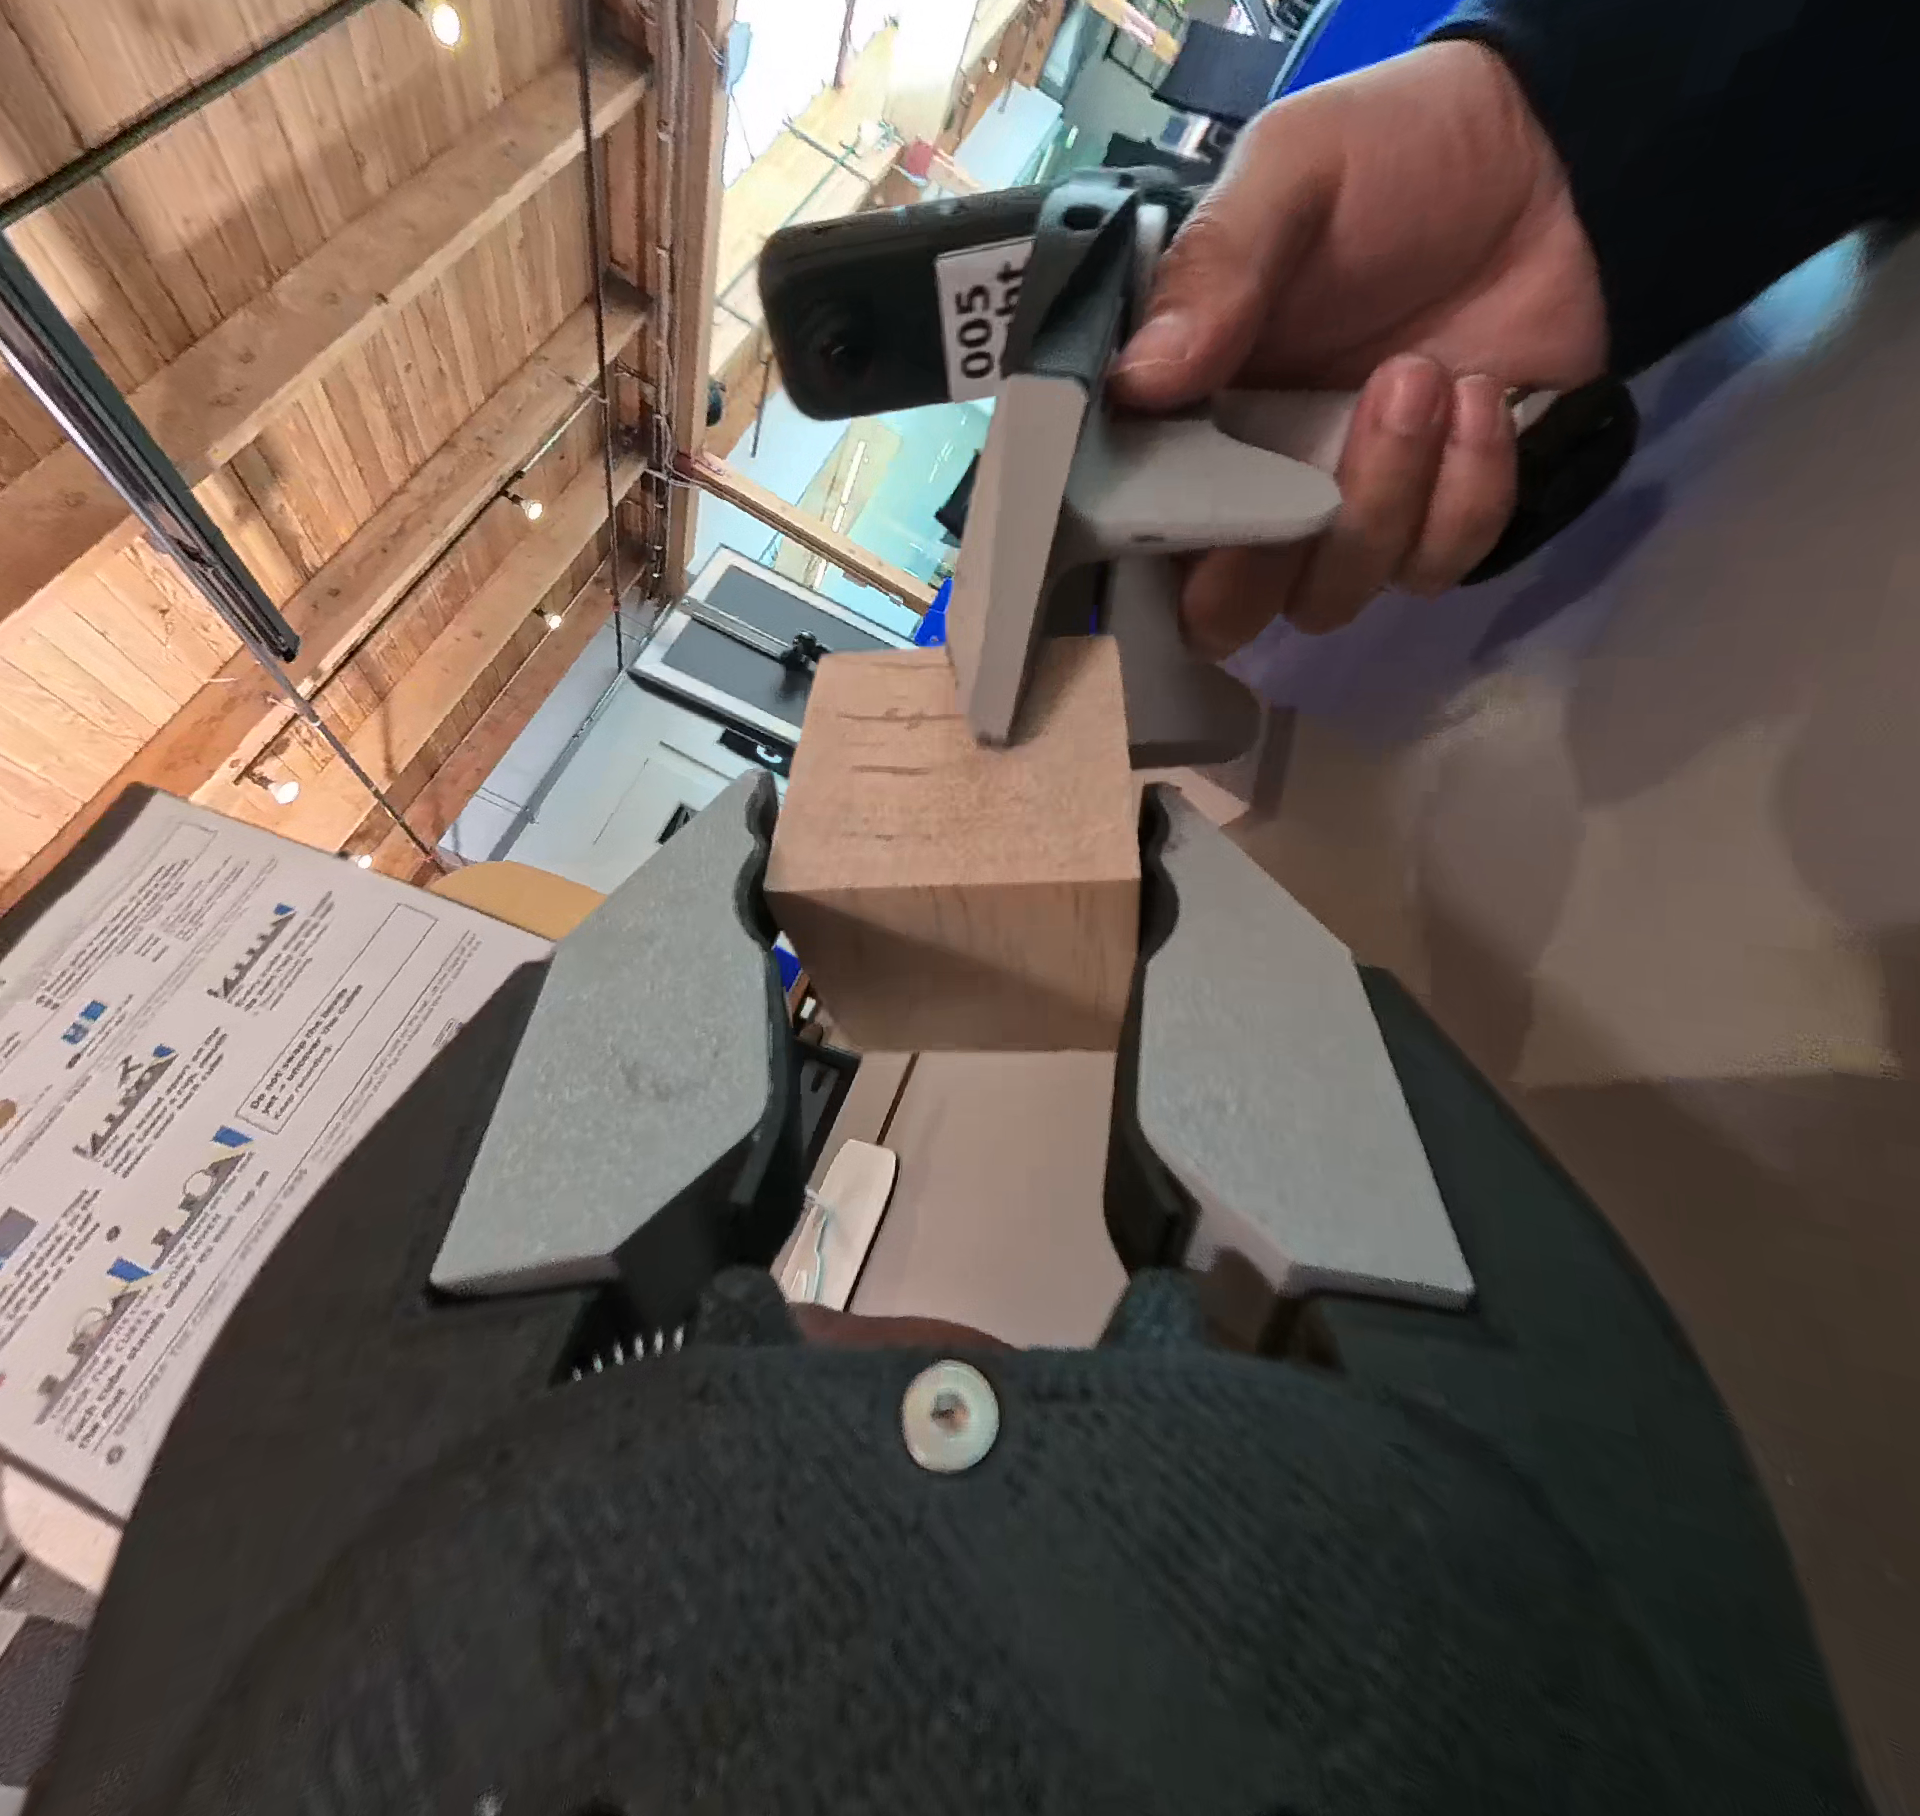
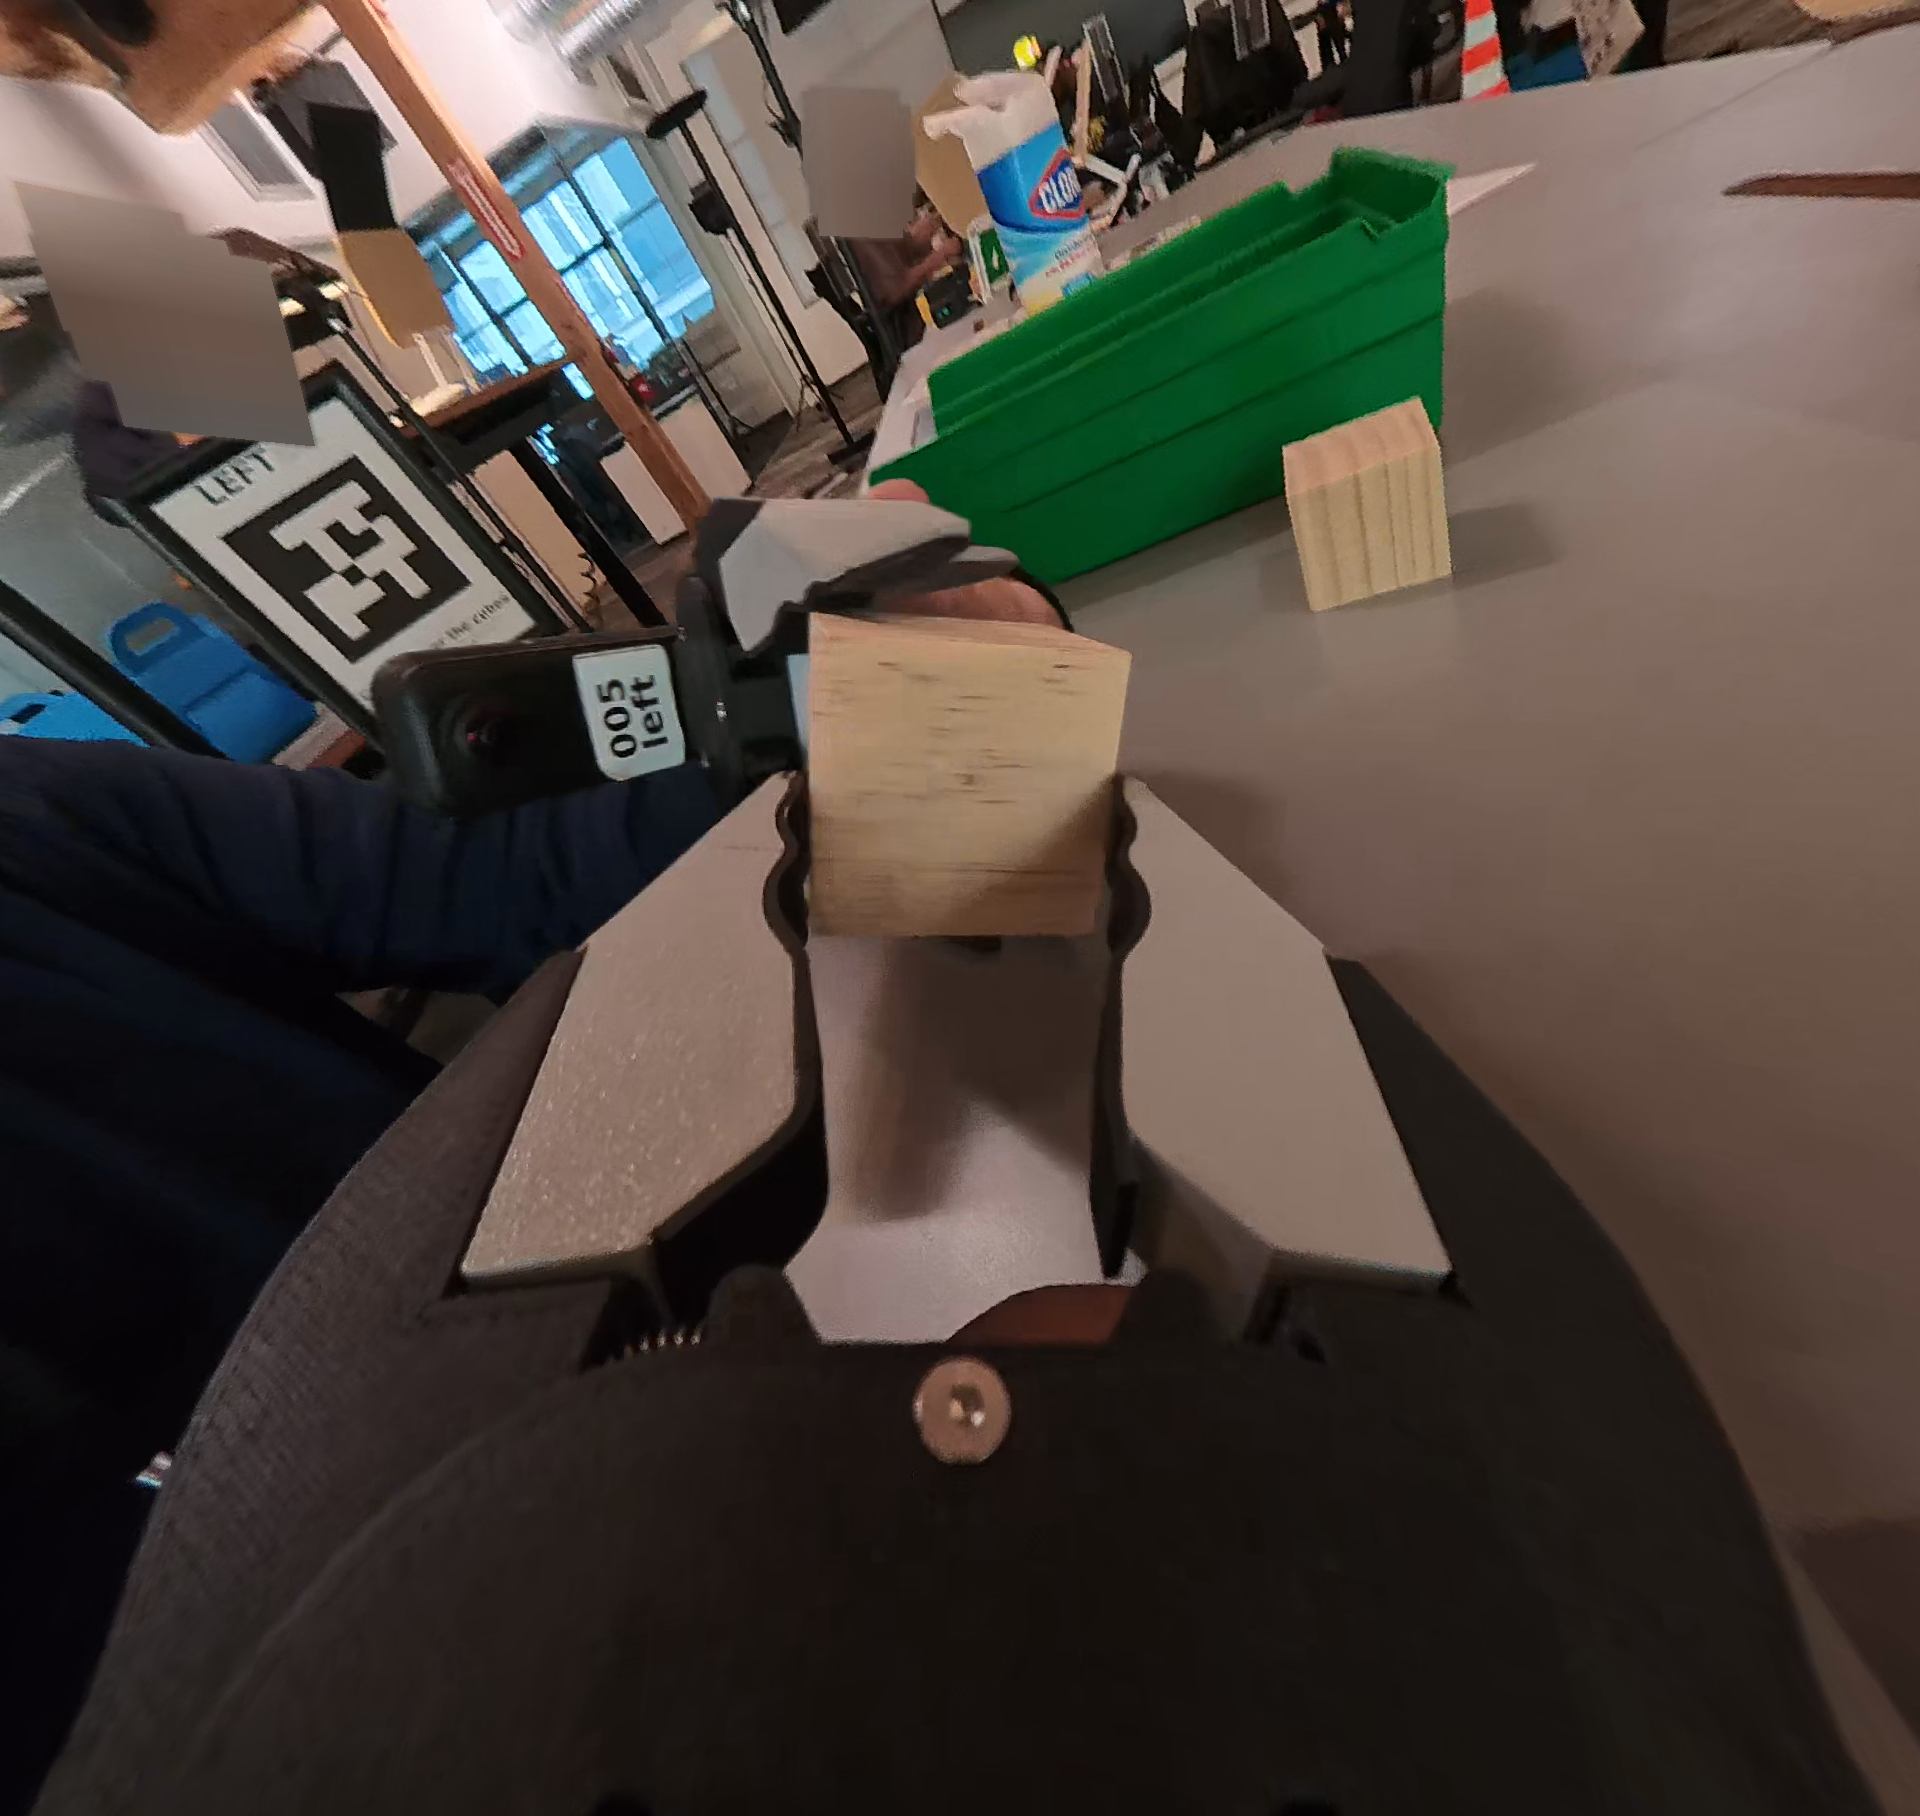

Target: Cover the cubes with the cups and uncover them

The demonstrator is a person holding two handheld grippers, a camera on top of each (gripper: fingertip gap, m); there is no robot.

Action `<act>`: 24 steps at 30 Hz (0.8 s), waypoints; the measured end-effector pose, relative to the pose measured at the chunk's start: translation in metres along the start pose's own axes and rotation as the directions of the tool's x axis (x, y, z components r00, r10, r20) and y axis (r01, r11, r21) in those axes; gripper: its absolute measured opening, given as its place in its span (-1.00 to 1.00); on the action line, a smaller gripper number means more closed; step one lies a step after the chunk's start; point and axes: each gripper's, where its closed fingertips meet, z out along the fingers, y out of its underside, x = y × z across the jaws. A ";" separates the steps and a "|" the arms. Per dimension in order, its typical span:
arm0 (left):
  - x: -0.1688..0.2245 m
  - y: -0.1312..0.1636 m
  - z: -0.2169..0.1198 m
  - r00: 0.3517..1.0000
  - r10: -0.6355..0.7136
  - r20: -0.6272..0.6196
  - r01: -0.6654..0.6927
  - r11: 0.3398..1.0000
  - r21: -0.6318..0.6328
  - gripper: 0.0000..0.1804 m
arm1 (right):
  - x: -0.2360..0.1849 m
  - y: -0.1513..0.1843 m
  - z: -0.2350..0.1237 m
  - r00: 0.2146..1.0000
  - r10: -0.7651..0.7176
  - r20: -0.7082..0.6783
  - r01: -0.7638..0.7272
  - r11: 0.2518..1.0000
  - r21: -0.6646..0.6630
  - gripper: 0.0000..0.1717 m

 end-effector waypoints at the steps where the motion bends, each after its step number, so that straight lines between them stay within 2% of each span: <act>1: -0.004 0.001 -0.001 1.000 -0.008 0.011 0.008 1.000 -0.003 -0.24 | -0.003 -0.003 -0.002 1.000 -0.003 0.013 0.003 1.000 0.014 -0.37; 7: -0.003 0.014 0.001 0.999 0.039 0.015 -0.038 0.997 -0.066 -0.24 | 0.004 -0.002 -0.003 0.999 -0.013 -0.034 0.013 1.000 0.006 -0.38; 11: 0.004 0.010 0.002 0.999 0.051 -0.007 -0.051 0.997 -0.052 -0.25 | 0.014 0.001 0.000 0.996 0.011 -0.083 -0.012 1.000 -0.005 -0.34; 21: -0.006 -0.013 -0.005 1.000 -0.016 0.019 0.015 0.998 0.062 -0.25 | -0.001 -0.012 -0.006 0.997 0.067 0.030 -0.069 0.995 0.070 -0.27; 24: -0.006 -0.016 -0.005 0.999 -0.033 0.009 0.032 0.996 0.078 -0.25 | -0.008 -0.005 -0.001 0.991 0.103 0.081 -0.106 0.994 0.036 -0.15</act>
